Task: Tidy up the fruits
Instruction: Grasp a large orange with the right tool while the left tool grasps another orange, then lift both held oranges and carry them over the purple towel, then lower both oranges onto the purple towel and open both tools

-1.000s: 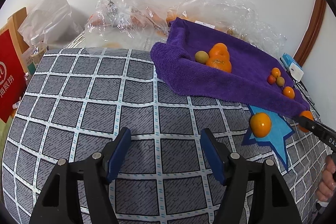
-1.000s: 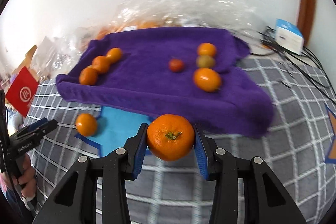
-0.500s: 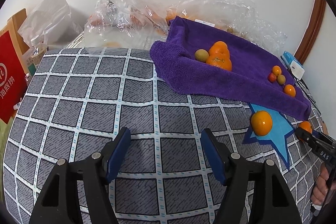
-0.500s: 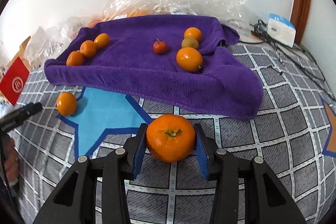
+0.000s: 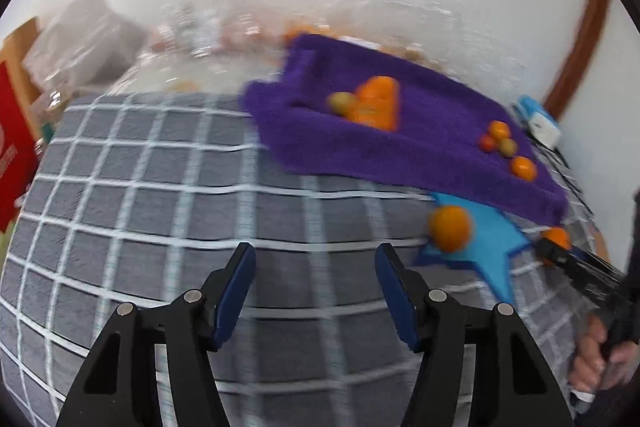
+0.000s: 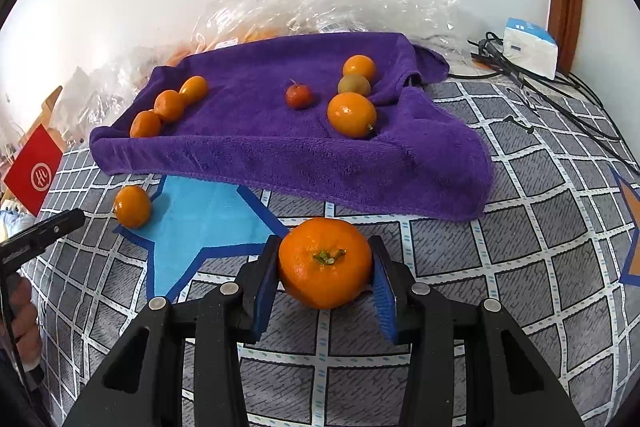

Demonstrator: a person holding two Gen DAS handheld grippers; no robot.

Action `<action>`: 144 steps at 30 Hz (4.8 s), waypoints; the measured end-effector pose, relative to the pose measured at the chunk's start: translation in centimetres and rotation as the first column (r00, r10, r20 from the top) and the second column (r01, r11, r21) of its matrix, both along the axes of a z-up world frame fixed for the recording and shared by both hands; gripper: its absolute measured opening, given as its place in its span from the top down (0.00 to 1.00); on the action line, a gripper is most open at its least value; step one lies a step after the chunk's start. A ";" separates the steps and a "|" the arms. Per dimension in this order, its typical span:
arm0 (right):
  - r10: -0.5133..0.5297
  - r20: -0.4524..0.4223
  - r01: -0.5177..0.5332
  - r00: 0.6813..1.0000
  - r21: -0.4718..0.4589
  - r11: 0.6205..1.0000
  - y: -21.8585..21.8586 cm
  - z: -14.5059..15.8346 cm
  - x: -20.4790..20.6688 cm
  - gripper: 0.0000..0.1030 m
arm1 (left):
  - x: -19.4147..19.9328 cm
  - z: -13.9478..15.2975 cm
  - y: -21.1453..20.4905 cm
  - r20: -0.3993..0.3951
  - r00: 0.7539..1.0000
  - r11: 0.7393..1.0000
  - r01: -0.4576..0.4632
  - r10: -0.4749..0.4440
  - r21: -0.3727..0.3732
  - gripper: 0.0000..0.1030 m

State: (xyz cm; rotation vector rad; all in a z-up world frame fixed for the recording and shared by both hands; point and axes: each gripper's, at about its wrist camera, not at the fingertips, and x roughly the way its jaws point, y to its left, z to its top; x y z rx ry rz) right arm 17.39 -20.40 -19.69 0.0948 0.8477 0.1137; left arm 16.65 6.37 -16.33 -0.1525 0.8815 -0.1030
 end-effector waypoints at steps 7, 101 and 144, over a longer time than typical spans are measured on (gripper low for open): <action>-0.040 -0.004 0.040 0.999 0.032 0.999 -1.2 0.1 -0.2 0.59 | 1.3 0.8 -6.3 0.018 0.995 0.995 0.100 -0.100 -0.006 0.43; 0.013 0.100 -0.013 0.995 -0.001 1.000 0.9 6.9 5.1 0.59 | 3.4 6.6 -0.9 0.179 0.972 0.988 -0.143 0.150 -0.052 0.69; -0.011 0.059 0.017 0.998 -0.102 0.995 -0.4 3.7 9.0 0.55 | 15.9 -0.2 -10.4 -0.080 0.994 0.996 0.074 -0.070 0.052 0.69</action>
